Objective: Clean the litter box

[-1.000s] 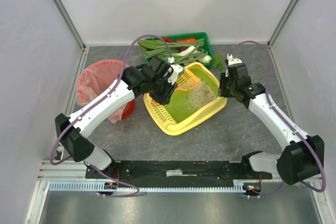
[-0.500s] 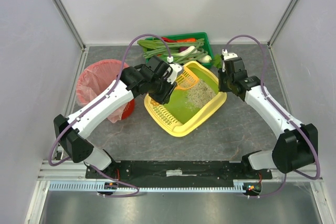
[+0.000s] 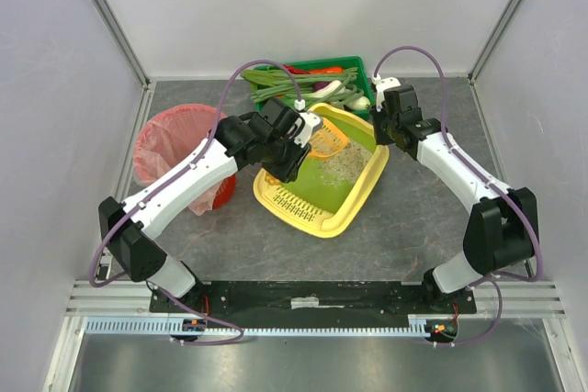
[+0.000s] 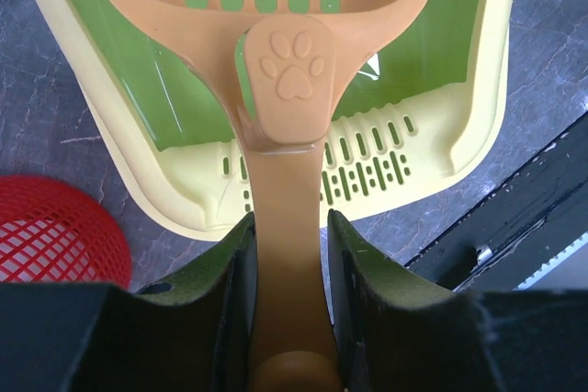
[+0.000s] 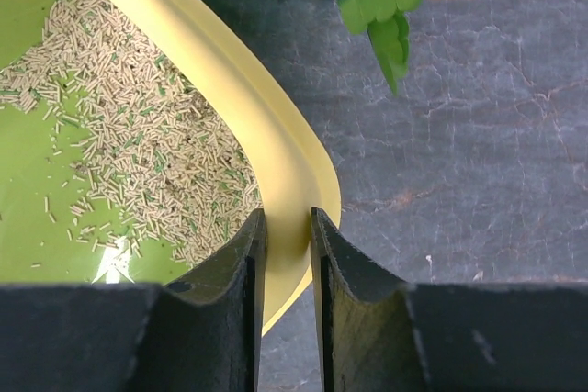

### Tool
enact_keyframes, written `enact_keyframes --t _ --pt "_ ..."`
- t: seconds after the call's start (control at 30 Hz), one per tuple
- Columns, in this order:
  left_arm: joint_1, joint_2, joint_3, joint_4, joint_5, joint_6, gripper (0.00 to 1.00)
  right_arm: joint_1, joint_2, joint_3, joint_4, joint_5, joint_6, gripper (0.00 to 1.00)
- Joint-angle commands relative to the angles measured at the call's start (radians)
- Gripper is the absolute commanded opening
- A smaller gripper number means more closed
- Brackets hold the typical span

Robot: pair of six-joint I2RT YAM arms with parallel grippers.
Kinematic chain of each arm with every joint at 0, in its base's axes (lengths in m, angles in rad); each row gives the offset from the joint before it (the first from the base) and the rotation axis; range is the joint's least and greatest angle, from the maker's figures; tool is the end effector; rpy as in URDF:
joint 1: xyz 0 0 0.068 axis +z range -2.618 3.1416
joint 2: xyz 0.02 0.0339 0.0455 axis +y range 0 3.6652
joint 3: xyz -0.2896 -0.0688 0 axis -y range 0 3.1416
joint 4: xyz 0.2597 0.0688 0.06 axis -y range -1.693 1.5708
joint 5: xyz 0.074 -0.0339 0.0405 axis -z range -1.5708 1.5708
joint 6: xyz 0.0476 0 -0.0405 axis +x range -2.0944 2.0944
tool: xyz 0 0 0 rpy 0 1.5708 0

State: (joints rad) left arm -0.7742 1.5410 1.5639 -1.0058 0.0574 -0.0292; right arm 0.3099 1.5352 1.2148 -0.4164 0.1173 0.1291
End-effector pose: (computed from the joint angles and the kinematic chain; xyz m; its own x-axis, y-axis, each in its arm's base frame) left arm 0.2391 -0.2376 0.3678 -0.6157 0.5613 -0.5530 0.7031 0.7082 -0.0639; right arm 0.3492 0.1060 0.2966 -0.6630 -0.0780 -0.7446 -0.1361 0.9905 0.0174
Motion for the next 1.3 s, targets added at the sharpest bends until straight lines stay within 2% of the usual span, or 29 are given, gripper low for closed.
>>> enact_keyframes --t 0.0,0.2,0.37,0.53,0.8,1.07,1.27 --pt "0.004 0.014 0.021 0.035 -0.011 -0.008 0.02 0.001 0.049 0.037 0.030 -0.083 -0.045 0.19" --pt "0.021 0.031 0.021 0.027 -0.014 -0.060 0.02 0.001 0.056 0.029 0.039 -0.077 -0.039 0.21" --pt "0.029 0.054 0.042 0.003 -0.024 -0.075 0.02 0.001 0.043 0.043 0.039 -0.065 -0.002 0.38" --pt "0.032 0.087 0.076 -0.013 0.019 -0.123 0.02 0.001 0.031 0.058 0.039 -0.053 0.032 0.62" --pt "0.032 0.110 0.090 -0.042 0.012 -0.178 0.02 -0.005 -0.033 0.068 0.054 -0.007 0.098 0.79" --pt "0.032 0.151 0.176 -0.220 0.059 -0.255 0.02 -0.032 -0.090 0.146 0.057 0.021 0.116 0.80" --pt "0.026 0.220 0.278 -0.345 0.042 -0.227 0.02 -0.041 -0.142 0.138 0.077 0.059 0.122 0.82"
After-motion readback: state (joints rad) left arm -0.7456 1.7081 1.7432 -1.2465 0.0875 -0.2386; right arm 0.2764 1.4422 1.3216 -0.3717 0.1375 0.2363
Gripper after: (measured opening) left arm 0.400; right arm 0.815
